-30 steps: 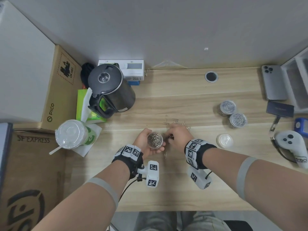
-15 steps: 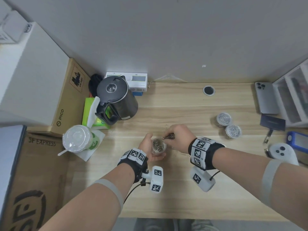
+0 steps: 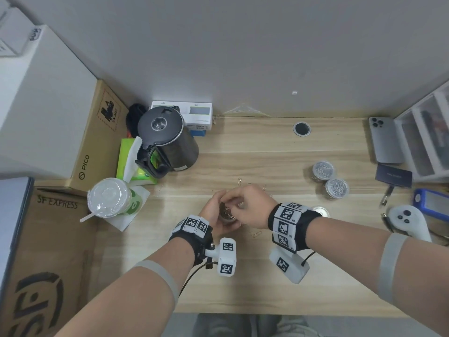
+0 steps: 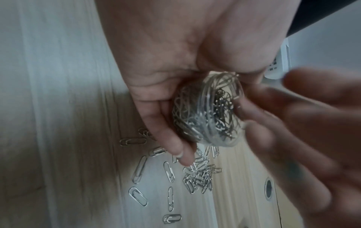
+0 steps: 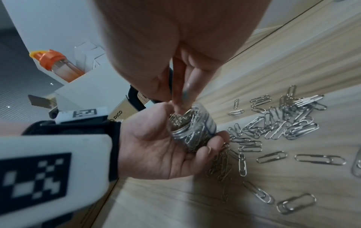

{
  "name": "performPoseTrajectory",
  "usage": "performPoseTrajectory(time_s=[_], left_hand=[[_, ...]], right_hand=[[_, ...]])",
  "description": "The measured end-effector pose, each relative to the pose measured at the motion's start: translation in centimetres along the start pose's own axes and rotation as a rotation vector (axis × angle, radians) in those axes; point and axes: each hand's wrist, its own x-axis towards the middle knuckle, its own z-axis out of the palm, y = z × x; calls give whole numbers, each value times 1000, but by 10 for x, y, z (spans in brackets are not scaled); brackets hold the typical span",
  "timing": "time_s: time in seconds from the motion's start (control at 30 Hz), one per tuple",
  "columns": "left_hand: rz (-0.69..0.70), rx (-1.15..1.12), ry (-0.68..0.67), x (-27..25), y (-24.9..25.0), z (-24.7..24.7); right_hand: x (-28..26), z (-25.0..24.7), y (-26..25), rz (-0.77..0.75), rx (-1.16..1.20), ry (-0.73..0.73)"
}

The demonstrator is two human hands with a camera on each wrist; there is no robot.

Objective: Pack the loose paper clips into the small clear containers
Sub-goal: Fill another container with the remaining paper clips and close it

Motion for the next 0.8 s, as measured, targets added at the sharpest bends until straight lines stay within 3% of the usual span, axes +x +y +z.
performPoseTrajectory(time_s=[0.1,0.2,0.33,0.4,0.63,0.73,0.8], left_hand=[[7,53,-49,-2,2,-5],[-26,87,-30,0,5,-17],[-44,102,-12,4,3,-38],[-37,139,-6,5,0,-46],[-55,247,-22,12,-17,-51],[-46,254,-80,14,-19,-47],[-33,248,-107,16,-17,-45]], right_hand=[[-1,-11,2,16,97,139],[8,-28,21,81,-43,292],[20,-46,61,377,-366,189],[22,-45,72,449,-443,153],[23,-10,70,235,-407,48],[19,0,65,198,-375,-30],[20,0,64,188,-386,2]])
